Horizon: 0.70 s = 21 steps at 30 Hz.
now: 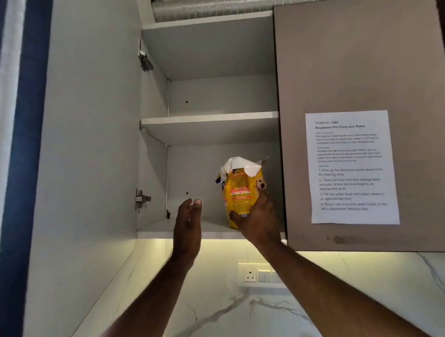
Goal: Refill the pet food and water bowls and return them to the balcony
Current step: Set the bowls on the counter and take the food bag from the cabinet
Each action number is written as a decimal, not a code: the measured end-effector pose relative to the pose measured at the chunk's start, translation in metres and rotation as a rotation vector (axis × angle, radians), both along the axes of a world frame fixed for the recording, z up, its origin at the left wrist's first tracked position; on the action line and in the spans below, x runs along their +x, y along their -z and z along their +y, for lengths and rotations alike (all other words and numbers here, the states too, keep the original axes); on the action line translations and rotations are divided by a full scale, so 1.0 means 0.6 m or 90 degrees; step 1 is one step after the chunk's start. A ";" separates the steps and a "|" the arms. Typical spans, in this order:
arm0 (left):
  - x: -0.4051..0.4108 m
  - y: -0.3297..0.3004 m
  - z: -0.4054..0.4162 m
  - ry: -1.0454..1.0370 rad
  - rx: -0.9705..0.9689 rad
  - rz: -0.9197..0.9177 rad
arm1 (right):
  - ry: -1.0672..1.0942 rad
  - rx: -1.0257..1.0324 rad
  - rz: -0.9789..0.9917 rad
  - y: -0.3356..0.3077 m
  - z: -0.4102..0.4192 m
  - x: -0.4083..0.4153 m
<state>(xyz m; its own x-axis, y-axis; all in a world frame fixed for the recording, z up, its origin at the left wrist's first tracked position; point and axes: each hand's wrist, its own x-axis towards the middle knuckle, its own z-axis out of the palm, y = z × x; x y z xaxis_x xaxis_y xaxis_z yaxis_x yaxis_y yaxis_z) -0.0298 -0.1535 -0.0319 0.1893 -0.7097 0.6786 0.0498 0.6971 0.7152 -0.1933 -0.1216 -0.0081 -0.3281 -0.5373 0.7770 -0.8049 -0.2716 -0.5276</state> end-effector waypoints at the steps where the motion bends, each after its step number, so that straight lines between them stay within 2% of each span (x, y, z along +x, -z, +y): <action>1: -0.001 -0.004 -0.012 0.002 -0.001 -0.009 | 0.002 0.011 -0.016 -0.003 -0.018 0.003; 7: 0.002 -0.031 -0.071 0.031 -0.018 -0.024 | 0.074 0.077 -0.060 -0.018 -0.102 0.017; 15: 0.006 -0.046 -0.103 0.043 -0.018 -0.035 | 0.095 0.153 -0.173 -0.045 -0.138 0.023; 21: 0.007 -0.044 -0.115 0.071 0.017 -0.020 | 0.075 0.118 -0.172 -0.041 -0.134 0.005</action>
